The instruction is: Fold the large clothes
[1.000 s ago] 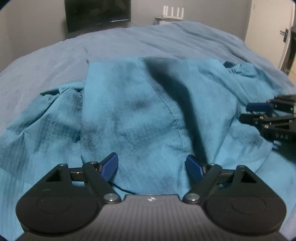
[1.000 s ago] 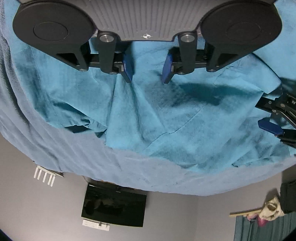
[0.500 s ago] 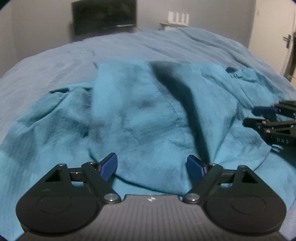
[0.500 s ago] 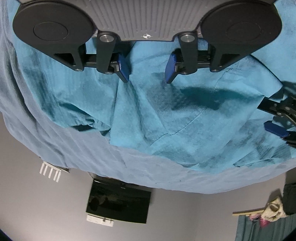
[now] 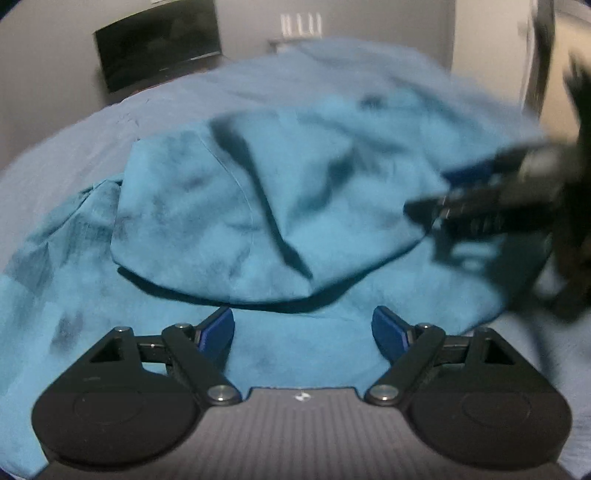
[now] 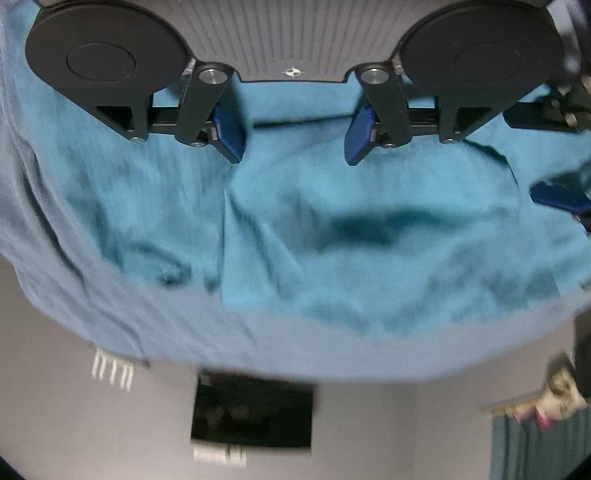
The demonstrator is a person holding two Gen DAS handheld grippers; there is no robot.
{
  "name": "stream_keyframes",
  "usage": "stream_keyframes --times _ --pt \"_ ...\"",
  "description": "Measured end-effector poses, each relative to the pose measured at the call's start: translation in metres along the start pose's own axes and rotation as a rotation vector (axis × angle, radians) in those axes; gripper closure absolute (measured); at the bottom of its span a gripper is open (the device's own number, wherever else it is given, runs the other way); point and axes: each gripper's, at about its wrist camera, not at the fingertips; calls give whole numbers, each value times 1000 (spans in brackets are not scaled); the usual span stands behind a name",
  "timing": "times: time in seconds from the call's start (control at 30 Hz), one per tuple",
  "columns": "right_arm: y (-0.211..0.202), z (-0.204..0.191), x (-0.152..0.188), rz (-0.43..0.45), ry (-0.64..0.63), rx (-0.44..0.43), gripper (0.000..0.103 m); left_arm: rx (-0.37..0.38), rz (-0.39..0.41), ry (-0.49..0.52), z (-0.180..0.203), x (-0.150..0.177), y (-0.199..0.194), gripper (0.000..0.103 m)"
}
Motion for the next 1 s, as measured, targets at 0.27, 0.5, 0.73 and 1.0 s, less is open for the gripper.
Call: stream_keyframes --times 0.27,0.5,0.73,1.0 --pt "-69 63 -8 104 428 63 15 -51 -30 16 6 9 3 21" --pt "-128 135 43 0 933 181 15 -42 -37 -16 0 9 3 20" --pt "-107 124 46 -184 897 131 1 -36 -38 -28 -1 9 3 20" --pt "-60 158 92 -155 1383 17 6 -14 -44 -89 -11 9 5 17"
Point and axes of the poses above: each gripper's, at about its wrist camera, not at the fingertips, and y roughly the way its jaws point, z to its right, x to its underside, and after that the axes turned 10 degrees about z, right-handed
